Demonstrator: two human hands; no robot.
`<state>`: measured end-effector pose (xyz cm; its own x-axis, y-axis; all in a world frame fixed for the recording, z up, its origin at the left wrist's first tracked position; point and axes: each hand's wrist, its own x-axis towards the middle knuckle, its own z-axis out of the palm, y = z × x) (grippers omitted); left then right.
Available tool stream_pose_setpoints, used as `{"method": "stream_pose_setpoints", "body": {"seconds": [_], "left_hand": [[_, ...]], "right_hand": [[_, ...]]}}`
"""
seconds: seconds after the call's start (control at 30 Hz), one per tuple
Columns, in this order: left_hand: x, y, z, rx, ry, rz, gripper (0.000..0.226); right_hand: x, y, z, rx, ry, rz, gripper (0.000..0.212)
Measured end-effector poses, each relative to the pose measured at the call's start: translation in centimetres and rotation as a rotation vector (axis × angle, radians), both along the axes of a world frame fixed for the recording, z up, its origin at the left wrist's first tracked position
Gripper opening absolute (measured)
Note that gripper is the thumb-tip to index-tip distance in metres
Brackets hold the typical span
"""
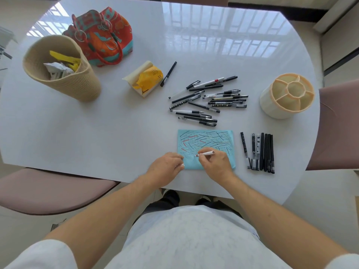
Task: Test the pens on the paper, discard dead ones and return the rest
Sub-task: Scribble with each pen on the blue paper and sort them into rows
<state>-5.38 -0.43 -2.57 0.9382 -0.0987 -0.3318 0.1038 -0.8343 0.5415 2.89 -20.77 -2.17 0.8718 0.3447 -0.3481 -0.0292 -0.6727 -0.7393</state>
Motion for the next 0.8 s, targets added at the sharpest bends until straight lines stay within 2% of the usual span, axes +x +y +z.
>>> {"method": "stream_pose_setpoints", "body": {"seconds": [0.07,0.2,0.37,0.8], "left_hand": [[0.0,0.0,0.1,0.007,0.010,-0.002,0.028],[0.2,-0.3,0.2,0.004,0.014,0.027,0.030],[0.6,-1.0,0.6,-0.044,0.017,0.072,0.028],[2.3,-3.5,2.5,-0.117,0.035,0.041,0.018]], "right_hand": [[0.1,-0.4,0.4,0.024,0.030,-0.067,0.013],[0.3,-1.5,1.4,0.301,0.186,-0.329,0.017],[0.1,-2.0,2.6,0.560,0.382,-0.374,0.008],[-1.1,-2.8,2.3,0.606,0.477,-0.356,0.004]]}}
